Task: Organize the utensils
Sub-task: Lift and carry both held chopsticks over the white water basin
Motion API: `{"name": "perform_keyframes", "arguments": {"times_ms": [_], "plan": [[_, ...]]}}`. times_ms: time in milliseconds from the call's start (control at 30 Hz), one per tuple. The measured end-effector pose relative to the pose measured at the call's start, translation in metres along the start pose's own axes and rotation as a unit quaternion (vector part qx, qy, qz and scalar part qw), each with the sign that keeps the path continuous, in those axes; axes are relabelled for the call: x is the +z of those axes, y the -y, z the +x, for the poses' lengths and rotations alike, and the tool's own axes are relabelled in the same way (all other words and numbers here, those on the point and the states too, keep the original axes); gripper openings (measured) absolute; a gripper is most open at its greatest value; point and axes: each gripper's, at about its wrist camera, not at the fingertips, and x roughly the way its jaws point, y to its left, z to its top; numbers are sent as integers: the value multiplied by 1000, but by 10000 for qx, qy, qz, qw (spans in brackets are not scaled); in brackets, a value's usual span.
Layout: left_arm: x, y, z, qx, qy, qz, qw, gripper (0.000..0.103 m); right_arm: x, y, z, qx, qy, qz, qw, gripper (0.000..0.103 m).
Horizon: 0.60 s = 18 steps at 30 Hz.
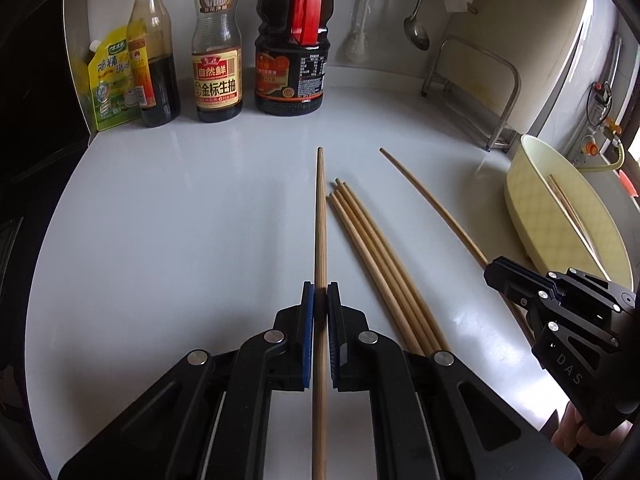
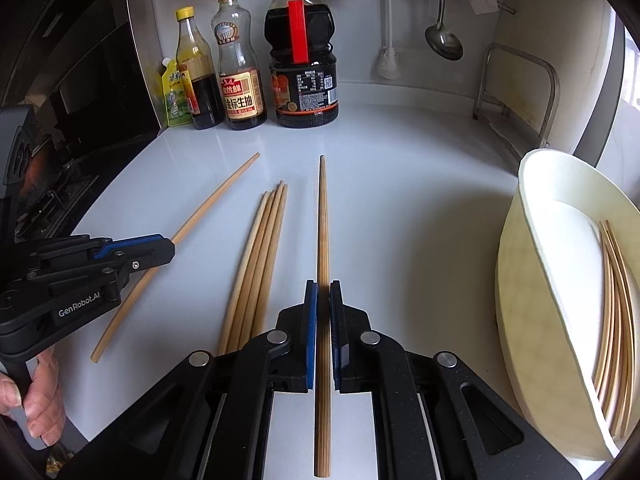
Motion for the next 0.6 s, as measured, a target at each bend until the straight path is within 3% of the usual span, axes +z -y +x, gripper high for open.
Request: {"name": "perform_keyframes", "arguments": {"times_ms": [167,367,600], "plan": [[26,24,-16,-279,196,179,9993,7,11,13,-36,-101,416,202,9989,6],[63,86,-28,-851,330,601,9940,7,23,77,-91,-637,879,932,9897,6],[87,176,-10,-1491,218,1255,9806,7,15,159,-117,-1292,824,1707,9733,6]]}}
